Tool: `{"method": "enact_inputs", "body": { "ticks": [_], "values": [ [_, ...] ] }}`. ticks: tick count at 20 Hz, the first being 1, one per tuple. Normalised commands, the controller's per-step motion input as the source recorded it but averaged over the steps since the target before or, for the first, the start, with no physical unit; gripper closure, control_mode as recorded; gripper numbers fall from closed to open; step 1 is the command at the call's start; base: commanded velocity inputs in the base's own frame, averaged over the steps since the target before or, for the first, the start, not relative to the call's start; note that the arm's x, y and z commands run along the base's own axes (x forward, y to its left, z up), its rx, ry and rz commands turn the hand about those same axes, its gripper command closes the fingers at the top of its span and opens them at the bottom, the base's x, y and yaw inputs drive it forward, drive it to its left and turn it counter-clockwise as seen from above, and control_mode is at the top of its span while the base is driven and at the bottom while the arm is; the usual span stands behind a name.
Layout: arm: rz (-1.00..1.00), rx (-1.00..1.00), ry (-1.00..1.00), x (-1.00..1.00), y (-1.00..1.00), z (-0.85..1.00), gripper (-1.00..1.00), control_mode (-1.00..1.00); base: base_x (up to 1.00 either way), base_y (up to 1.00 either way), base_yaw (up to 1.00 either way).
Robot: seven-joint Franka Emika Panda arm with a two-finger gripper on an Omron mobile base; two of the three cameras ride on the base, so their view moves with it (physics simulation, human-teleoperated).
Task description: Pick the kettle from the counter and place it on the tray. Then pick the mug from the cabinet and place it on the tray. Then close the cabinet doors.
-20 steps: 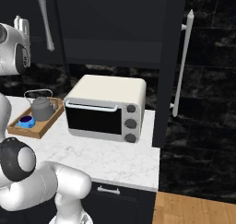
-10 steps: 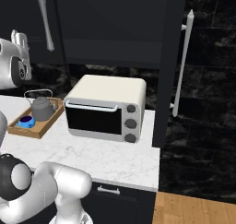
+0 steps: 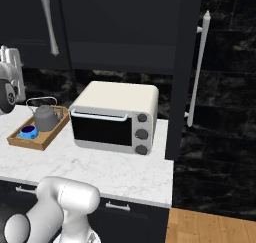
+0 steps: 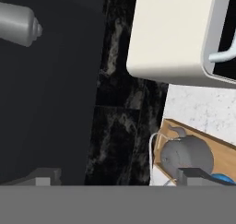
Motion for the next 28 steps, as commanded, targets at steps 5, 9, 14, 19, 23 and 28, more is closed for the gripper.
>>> {"method": "enact_inputs", "body": {
  "ticks": [5,9,14,19,23,28],
  "values": [
    [0.0,-0.03,0.04,-0.09,0.03,-0.02,-1.0,-1.0,0.0,0.0,0.0],
    [0.0,0.0,-0.01,-0.38,0.0,-0.12,-1.0,-1.0,0.0,0.0,0.0],
    [0.0,0.0,-0.02,-0.62,0.0,-0.16,-1.0,-1.0,0.0,0.0,0.0],
    [0.0,0.0,-0.04,-0.52,-0.01,-0.06,-1.0,-1.0,0.0,0.0,0.0],
    [0.0,0.01,-0.05,-0.33,-0.38,-0.01,-1.0,-1.0,0.0,0.0,0.0],
    [0.0,0.02,-0.08,-0.26,-0.56,-0.2,-1.0,-1.0,0.0,0.0,0.0]
  ]
}}
